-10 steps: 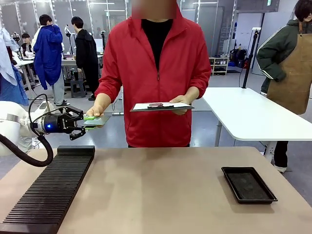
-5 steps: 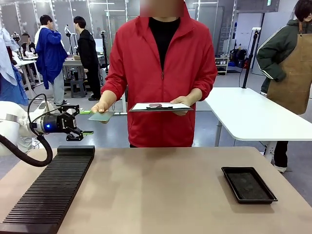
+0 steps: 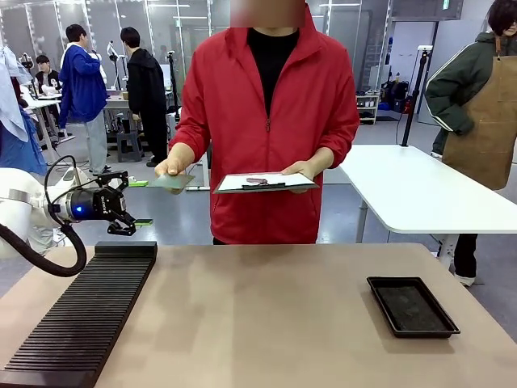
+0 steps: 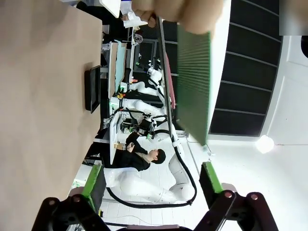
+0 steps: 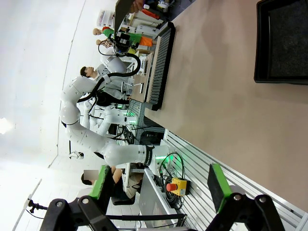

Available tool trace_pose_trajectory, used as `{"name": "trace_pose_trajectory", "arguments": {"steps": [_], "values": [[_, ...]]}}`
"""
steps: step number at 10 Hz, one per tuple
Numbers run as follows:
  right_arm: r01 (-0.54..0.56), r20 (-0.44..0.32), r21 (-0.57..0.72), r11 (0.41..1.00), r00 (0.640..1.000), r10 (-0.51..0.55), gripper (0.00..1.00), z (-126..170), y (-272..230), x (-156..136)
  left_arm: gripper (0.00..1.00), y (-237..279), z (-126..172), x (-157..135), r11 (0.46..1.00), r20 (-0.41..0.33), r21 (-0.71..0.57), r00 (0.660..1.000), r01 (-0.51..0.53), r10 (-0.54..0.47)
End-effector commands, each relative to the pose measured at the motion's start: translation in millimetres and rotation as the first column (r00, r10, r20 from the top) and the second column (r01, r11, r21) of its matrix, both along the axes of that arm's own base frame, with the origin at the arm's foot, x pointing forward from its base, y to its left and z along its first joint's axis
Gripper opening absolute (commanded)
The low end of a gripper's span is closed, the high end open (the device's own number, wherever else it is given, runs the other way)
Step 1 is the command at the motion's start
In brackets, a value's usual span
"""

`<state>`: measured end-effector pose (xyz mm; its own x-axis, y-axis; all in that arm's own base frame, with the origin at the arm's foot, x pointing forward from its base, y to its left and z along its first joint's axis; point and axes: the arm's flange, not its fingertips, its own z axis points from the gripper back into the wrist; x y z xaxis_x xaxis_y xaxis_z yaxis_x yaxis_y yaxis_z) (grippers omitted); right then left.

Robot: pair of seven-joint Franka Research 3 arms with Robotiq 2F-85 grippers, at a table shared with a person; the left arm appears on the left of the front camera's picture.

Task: Inspect the PCB.
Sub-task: Release the Blank PCB you were holding, then pick up the Blank PCB that the human is holding.

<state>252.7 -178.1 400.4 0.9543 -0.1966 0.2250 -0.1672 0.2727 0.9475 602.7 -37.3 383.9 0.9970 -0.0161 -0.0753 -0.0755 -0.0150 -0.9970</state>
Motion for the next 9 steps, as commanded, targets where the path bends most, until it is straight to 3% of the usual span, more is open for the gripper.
{"name": "trace_pose_trajectory", "arguments": {"steps": [1, 9], "values": [[0.001, 0.024, 0.008, 1.000, 1.000, -0.001, 1.00, 1.1, 0.2, 0.8, 1.00, -0.4, 0.2, 0.1, 1.000, -0.003, -0.001, 1.000, 0.000, 0.000], [0.001, 0.024, 0.008, 1.000, 1.000, -0.001, 1.00, 1.1, 0.2, 0.8, 1.00, -0.4, 0.2, 0.1, 1.000, -0.003, -0.001, 1.000, 0.000, 0.000]]}}
